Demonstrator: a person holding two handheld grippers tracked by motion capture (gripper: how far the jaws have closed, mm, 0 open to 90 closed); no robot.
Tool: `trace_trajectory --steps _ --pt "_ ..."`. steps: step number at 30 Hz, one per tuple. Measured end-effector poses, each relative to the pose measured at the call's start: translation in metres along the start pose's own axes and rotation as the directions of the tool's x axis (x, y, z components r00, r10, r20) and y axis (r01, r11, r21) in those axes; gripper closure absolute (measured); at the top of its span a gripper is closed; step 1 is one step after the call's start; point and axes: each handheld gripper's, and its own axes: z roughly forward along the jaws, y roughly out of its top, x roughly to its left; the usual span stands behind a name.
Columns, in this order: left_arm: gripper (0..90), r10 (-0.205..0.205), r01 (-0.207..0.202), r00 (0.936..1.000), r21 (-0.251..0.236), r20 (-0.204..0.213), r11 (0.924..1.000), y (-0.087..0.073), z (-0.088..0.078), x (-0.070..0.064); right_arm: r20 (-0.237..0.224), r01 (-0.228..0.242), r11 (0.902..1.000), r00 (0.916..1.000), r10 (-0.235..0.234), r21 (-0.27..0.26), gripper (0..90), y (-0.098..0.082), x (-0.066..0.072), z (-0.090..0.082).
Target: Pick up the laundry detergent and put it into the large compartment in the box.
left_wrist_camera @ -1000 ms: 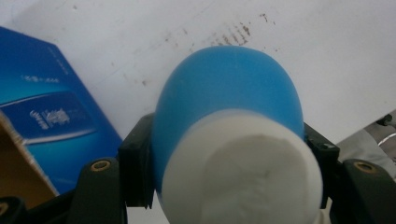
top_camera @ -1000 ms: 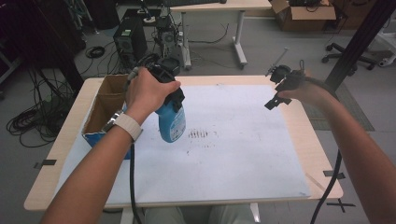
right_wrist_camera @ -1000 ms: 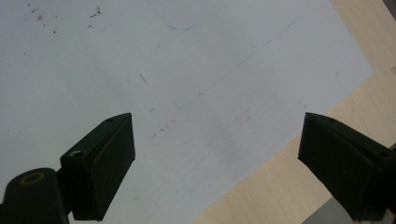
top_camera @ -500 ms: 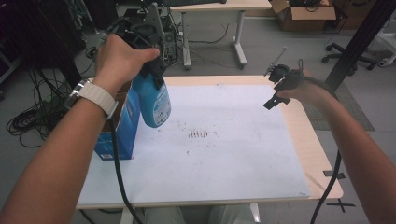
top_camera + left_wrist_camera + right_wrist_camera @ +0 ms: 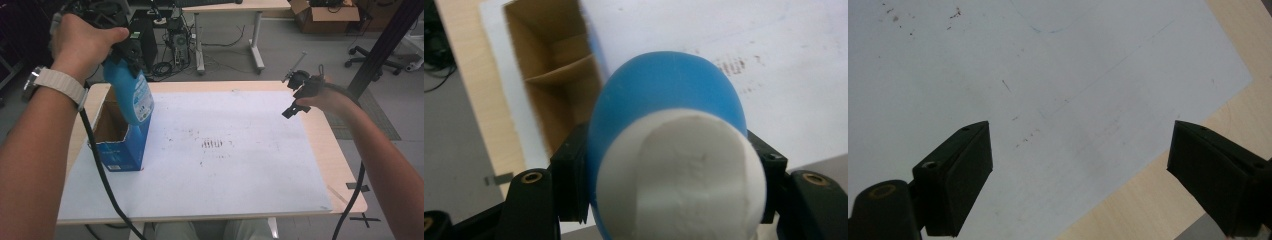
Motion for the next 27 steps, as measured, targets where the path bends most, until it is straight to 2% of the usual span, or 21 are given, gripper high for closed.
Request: trace_trajectory --steps 4,9,20,27 --pt "37.1 -0.046 0.046 0.9981 -0.009 -0.041 0.9989 -0.001 0.004 0.012 -0.002 0.002 1.0000 1.0000 -0.002 0.002 10.8 0.001 0.000 0.001" --pt "37.1 -0.079 0.078 0.9941 -0.017 -0.074 0.9968 -0.002 0.014 0.024 -0.002 0.000 1.0000 1.0000 0.000 0.006 10.8 0.001 0.000 0.002" --pt "37.1 -0.119 0.118 0.9899 -0.012 -0.077 0.9929 -0.006 0.042 0.049 -0.002 -0.012 0.9997 0.9999 0.012 0.020 10.8 -0.001 -0.002 0.006" --pt "37.1 -0.128 0.129 0.9884 0.005 -0.082 0.9916 -0.011 0.071 0.059 -0.005 -0.008 0.9997 1.0000 0.008 0.021 10.8 0.001 -0.002 0.009"
